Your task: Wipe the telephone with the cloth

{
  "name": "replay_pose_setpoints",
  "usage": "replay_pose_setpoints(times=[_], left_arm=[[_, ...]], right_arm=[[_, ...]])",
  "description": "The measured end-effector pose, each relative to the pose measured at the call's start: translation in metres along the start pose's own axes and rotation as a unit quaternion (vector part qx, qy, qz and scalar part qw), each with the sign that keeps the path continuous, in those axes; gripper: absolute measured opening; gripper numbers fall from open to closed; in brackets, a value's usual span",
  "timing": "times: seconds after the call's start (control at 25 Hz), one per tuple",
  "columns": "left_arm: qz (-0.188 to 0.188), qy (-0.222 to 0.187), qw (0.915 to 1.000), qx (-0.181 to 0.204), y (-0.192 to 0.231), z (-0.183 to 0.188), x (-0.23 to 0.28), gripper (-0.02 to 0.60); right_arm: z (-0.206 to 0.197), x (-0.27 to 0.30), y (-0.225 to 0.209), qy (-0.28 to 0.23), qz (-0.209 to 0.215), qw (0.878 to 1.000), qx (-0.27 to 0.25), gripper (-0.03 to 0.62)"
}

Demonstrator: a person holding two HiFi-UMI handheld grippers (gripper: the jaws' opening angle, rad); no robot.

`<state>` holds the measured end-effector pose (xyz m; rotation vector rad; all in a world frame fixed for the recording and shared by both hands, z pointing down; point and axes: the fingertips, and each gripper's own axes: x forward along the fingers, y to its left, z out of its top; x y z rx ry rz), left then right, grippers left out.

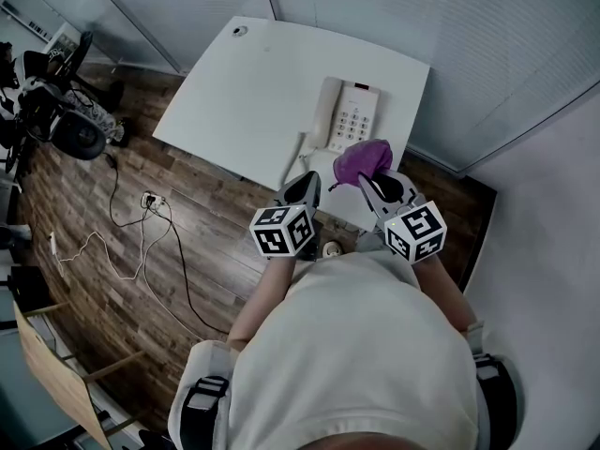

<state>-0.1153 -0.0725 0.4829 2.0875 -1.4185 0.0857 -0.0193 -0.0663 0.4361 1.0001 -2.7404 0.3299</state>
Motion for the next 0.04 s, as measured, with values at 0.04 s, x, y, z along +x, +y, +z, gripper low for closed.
replay_pose_setpoints(times=[0.04], left_arm=[[0.0, -0.001, 1.0, -0.001, -0.0002, 0.0007, 0.0002, 0.021]], right_arm=[[0.0005, 0.0001, -0.0003, 0.0, 0.0, 1.0, 0.0, 0.046]])
